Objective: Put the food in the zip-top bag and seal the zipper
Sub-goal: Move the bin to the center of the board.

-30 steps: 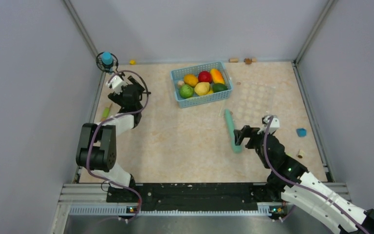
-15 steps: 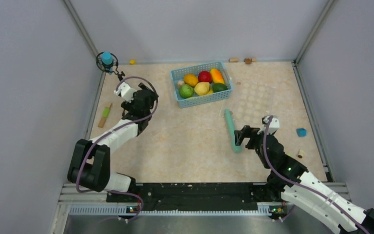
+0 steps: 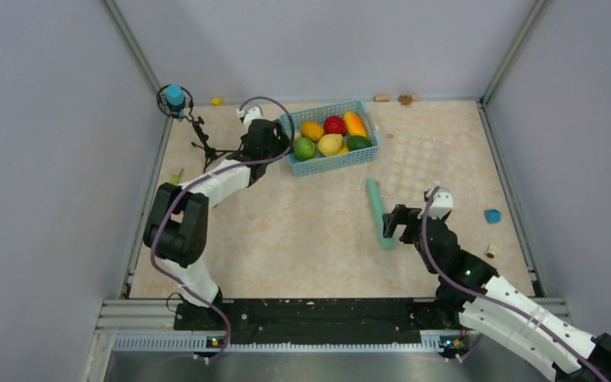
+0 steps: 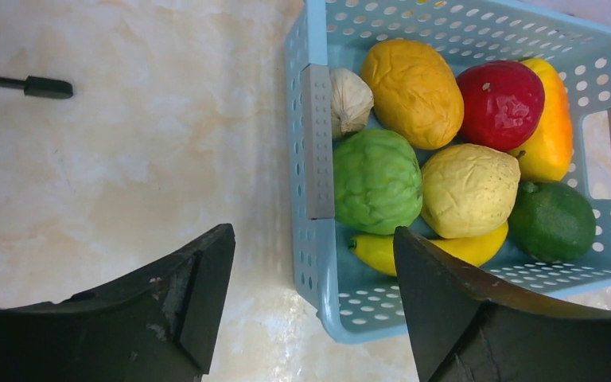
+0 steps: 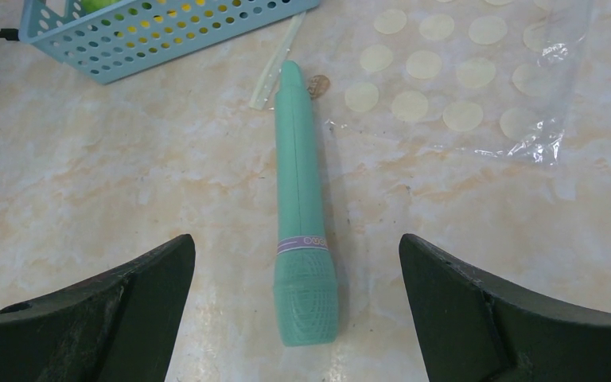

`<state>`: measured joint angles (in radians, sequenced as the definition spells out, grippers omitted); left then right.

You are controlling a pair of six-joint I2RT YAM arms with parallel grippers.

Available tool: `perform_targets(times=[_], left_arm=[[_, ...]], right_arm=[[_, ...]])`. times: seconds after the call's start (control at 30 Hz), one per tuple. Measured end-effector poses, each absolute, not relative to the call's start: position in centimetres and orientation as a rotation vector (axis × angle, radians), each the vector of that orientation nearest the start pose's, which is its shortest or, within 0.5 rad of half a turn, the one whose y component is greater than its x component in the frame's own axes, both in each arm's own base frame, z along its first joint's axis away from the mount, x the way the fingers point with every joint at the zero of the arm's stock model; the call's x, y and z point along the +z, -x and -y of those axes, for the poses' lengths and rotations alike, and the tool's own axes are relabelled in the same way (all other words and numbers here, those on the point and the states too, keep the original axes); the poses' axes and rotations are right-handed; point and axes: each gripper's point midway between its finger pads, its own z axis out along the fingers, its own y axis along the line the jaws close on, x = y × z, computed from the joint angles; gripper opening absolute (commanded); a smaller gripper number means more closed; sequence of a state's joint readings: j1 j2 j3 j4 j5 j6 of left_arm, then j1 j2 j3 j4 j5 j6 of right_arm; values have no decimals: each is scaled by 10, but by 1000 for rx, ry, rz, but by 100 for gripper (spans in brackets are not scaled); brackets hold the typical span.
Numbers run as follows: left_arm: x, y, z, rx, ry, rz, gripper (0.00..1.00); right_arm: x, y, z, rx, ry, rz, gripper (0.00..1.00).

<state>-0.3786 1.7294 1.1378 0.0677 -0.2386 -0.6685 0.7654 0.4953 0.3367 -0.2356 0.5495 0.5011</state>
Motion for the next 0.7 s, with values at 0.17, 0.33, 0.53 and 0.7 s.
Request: perform_targets(times=[0.17,0.33,0.53,0.7], left_arm=[[124,-484,174,-344,396,-2094,68],[103,-492,176,-313,375,-2139,57],[82,-497,180,-295,366,-2185,31],[81,-498,179,-276,380,-2192,7]], right_arm=[[133,-226,-113,303,-102,-1922,99],[133,-227,-112,293,-105,-1923,99],[131,-228,-110,275,-110,-1927,99],[129,-228,-109,259,-107,-1940,99]])
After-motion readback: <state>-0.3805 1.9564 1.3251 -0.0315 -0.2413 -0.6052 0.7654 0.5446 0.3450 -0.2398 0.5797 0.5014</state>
